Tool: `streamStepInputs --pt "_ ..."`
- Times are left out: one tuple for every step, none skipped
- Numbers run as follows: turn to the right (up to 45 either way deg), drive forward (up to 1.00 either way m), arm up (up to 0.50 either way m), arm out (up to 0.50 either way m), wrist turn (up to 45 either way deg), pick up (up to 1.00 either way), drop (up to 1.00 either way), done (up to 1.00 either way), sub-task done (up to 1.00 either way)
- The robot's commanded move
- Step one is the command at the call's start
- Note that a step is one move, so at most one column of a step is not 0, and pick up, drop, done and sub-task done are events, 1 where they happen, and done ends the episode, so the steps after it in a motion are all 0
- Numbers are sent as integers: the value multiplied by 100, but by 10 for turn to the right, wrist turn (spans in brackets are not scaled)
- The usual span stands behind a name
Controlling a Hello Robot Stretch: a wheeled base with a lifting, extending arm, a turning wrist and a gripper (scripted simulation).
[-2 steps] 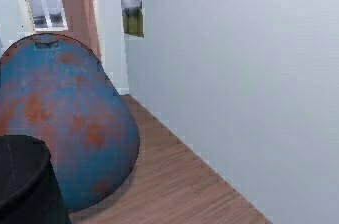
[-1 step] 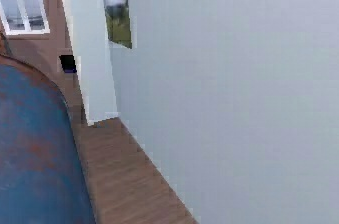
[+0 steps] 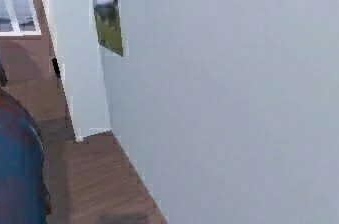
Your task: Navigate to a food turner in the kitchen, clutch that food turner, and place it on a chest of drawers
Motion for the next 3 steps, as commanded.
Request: streamStepInputs --pt "-240 0 0 0 0 0 0 0 0" --pt "0 100 0 0 0 0 0 0 0" --pt "0 80 0 0 0 0 0 0 0"
